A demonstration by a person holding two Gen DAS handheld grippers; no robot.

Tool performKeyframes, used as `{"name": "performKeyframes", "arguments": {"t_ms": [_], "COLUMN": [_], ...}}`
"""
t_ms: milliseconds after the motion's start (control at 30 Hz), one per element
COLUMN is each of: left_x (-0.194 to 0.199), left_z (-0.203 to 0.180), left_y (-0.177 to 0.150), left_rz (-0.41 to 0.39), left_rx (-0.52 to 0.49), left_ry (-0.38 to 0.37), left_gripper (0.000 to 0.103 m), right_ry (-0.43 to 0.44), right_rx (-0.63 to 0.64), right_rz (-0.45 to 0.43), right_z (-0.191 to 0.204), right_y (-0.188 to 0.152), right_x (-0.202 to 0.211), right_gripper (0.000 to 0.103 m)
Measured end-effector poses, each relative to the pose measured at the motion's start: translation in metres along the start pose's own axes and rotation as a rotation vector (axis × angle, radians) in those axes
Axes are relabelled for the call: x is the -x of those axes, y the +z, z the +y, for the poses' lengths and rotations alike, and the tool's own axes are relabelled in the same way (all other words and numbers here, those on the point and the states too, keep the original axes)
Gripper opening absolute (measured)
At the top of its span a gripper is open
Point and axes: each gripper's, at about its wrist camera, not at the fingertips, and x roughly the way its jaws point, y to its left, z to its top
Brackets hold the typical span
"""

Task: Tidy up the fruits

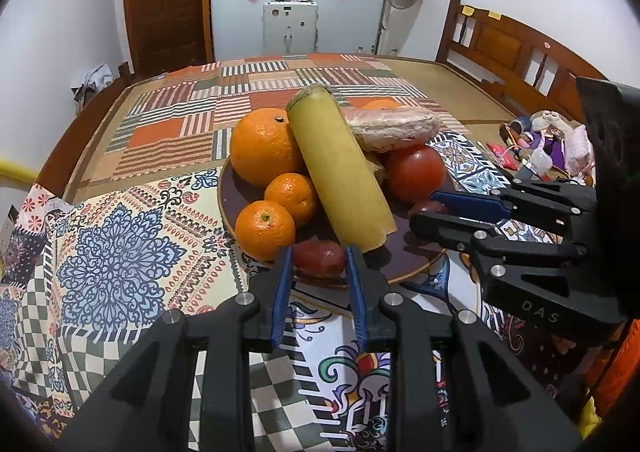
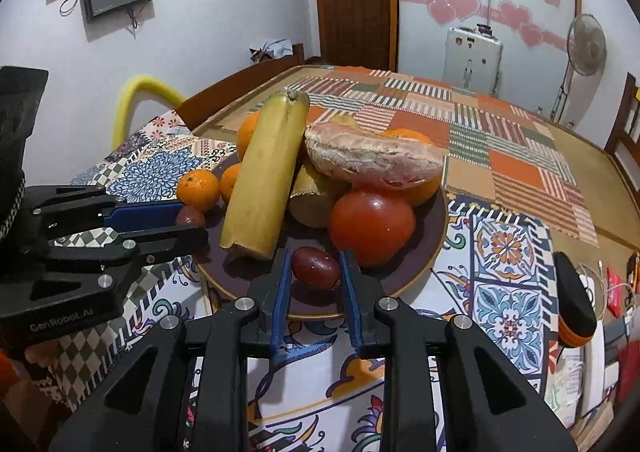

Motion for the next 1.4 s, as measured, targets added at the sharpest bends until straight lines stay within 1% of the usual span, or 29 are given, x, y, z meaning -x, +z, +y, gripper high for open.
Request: {"name": "performKeyframes", "arguments": {"t_ms": [67,167,267,333,367,467,533,733,833,900,933,1000,1067,1133,1167,1200,1300,1367,1400], "left_x": [0.000,0.003,0.017,0.035,0.044,0.078,0.103,0.181,0.215,0.234,0.244,0.261,0.274,0.287,0.291,0.296,0.304,0.308,0.310], "left_z": [0.000,-0.002,-0.003,-0.005,-0.006,-0.009,-0.015,-0.041,-0.055,-0.062,-0.066,-0.073,-0.079,-0.083,-0.084,-0.086,-0.090,-0.091,-0.092], "left_y": [0.000,0.001,0.001,0.001,0.001,0.001,0.002,-0.007,-0.015,-0.023,-0.028,-0.038,-0.046,-0.056,-0.060,-0.064,-0.072,-0.075,-0.077], "left_rz": [0.001,-0.004,-0.033,-0.073,-0.094,-0.165,-0.218,-0.384,-0.461,-0.505,-0.526,-0.568,-0.603,-0.638,-0.647,-0.655,-0.671,-0.681,-0.687], "left_rx": [0.004,0.007,0.015,0.015,0.016,0.022,0.019,0.002,-0.013,-0.021,-0.026,-0.038,-0.044,-0.047,-0.048,-0.049,-0.049,-0.046,-0.045], "left_ry": [-0.009,0.000,0.006,0.015,0.015,0.015,0.029,0.052,0.073,0.085,0.091,0.106,0.126,0.142,0.143,0.143,0.150,0.157,0.156], "left_gripper": [0.033,0.033,0.033,0.033,0.033,0.033,0.033,0.033,0.034,0.036,0.037,0.041,0.052,0.059,0.062,0.064,0.071,0.082,0.085], "right_ry": [-0.012,-0.025,-0.037,-0.035,-0.038,-0.063,-0.075,-0.101,-0.121,-0.129,-0.133,-0.138,-0.157,-0.165,-0.166,-0.168,-0.189,-0.197,-0.201], "right_rx": [0.005,0.009,0.001,-0.009,-0.017,-0.021,-0.020,-0.022,-0.022,-0.022,-0.026,-0.028,-0.024,-0.021,-0.023,-0.026,-0.028,-0.026,-0.025], "right_rz": [-0.014,-0.040,-0.083,-0.112,-0.139,-0.204,-0.250,-0.418,-0.493,-0.528,-0.551,-0.577,-0.602,-0.612,-0.618,-0.624,-0.646,-0.653,-0.656], "right_z": [0.002,0.003,0.005,0.006,0.007,0.015,0.022,0.052,0.066,0.073,0.078,0.084,0.093,0.096,0.099,0.100,0.104,0.106,0.107], "right_y": [0.001,0.003,0.005,0.007,0.007,0.010,0.011,0.001,-0.007,-0.011,-0.015,-0.020,-0.026,-0.028,-0.030,-0.032,-0.037,-0.038,-0.039], "right_x": [0.003,0.012,0.031,0.046,0.059,0.088,0.111,0.191,0.222,0.236,0.246,0.256,0.267,0.270,0.273,0.274,0.280,0.280,0.282], "right_gripper": [0.034,0.034,0.034,0.034,0.034,0.034,0.034,0.034,0.034,0.036,0.037,0.050,0.053,0.054,0.059,0.066,0.075,0.080,0.083]}}
